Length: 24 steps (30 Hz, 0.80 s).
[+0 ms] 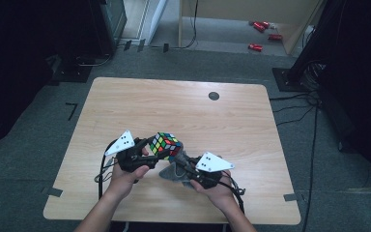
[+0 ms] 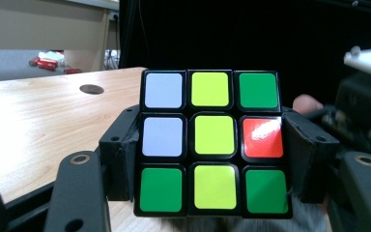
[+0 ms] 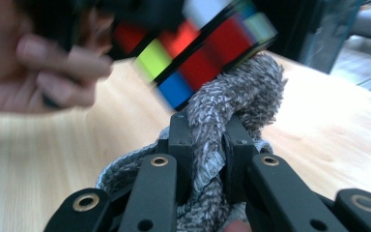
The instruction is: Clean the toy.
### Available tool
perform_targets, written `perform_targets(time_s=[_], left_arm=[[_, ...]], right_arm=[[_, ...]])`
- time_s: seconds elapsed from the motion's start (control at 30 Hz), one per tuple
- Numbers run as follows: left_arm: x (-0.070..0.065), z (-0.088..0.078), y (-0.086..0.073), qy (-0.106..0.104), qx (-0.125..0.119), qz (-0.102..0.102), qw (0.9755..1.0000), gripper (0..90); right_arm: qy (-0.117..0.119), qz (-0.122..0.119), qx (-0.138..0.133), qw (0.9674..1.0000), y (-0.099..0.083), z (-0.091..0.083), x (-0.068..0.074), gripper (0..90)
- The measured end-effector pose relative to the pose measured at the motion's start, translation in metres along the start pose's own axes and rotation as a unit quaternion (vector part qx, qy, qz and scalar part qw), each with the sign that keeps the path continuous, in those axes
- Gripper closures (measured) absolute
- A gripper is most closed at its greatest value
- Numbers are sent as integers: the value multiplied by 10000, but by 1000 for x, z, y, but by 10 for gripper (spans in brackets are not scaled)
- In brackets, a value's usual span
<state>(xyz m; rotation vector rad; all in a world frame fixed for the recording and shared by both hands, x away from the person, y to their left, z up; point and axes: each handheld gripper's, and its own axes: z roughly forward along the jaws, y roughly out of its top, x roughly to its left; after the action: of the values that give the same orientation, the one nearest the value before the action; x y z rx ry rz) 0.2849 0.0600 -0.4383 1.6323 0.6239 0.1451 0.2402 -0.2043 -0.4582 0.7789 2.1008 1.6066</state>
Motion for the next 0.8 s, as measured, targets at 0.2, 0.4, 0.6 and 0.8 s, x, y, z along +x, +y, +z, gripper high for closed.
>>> perform_targets(time_s=[0.2, 0.4, 0.6, 0.8], left_arm=[[-2, 1, 0, -21, -17, -6, 10000, 351], [1, 1, -1, -5, -25, -48, 10000, 351], [-1, 3, -1, -13, 11, 7, 10000, 351], [2, 1, -2, 73, -45, -72, 9999, 351]], right_arm=[[157, 116, 144, 9997, -6, 6, 6, 792], [185, 41, 245, 9995, -5, 8, 9, 794], [73, 211, 8, 9997, -1, -3, 1, 796], [201, 21, 305, 9993, -5, 8, 14, 795]])
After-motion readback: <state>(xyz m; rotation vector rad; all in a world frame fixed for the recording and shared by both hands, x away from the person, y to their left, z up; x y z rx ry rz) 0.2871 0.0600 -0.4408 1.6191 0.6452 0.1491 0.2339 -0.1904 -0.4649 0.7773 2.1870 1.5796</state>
